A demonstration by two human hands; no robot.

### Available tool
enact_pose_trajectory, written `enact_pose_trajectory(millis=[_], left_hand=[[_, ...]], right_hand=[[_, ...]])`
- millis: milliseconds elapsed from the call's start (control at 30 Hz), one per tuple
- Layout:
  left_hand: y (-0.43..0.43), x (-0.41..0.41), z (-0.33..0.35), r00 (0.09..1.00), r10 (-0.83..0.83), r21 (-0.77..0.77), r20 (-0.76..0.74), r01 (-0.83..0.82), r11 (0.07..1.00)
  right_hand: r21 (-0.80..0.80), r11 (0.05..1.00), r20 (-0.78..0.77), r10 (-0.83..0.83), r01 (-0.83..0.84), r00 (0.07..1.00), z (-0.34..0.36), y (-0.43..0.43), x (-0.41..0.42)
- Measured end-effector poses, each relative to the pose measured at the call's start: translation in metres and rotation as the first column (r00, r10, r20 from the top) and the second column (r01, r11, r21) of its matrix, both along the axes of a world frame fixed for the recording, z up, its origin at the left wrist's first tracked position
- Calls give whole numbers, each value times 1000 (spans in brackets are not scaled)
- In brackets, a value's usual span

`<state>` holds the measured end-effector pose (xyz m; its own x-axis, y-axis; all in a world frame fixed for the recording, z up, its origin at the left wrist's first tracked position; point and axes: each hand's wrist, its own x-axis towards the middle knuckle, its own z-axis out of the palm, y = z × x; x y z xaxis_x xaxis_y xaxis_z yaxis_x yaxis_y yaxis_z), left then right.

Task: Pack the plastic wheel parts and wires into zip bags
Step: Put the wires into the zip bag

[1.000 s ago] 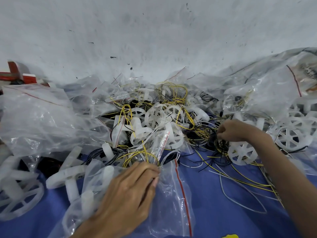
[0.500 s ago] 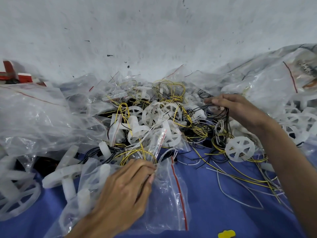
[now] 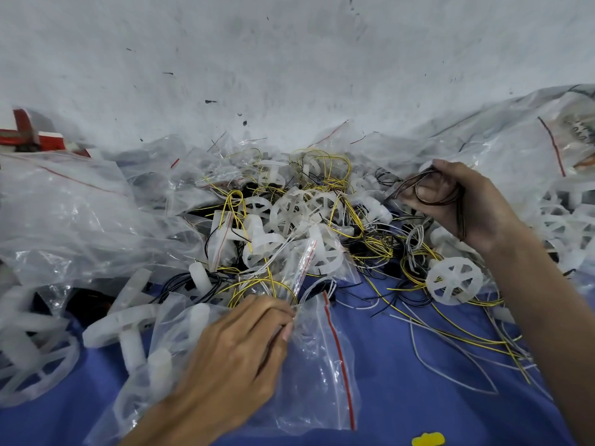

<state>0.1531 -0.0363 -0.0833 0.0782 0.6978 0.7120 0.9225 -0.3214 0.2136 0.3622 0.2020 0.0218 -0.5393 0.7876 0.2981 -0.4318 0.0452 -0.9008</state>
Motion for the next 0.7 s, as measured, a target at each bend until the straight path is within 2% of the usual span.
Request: enact_pose_trajectory(millis=[200,400,533,700], left_hand=[[1,0,0,1000,1,0,2,-1,1000],[1,-1,0,1000,-4,1,-9,4,1000],[0,-1,0,1000,-5,-1,-9,5,1000],[0,-2,-1,1000,3,3,-16,-3,1000]], right_hand=[[-91,994,136,72,-60,988,-8,1,-10],[-171,946,181,306,-277,935,-9,-3,-16],[-160,901,240,431,-403,870,-10,-8,-20],[-113,903,276,429,-415,860,-13,-13,-27]])
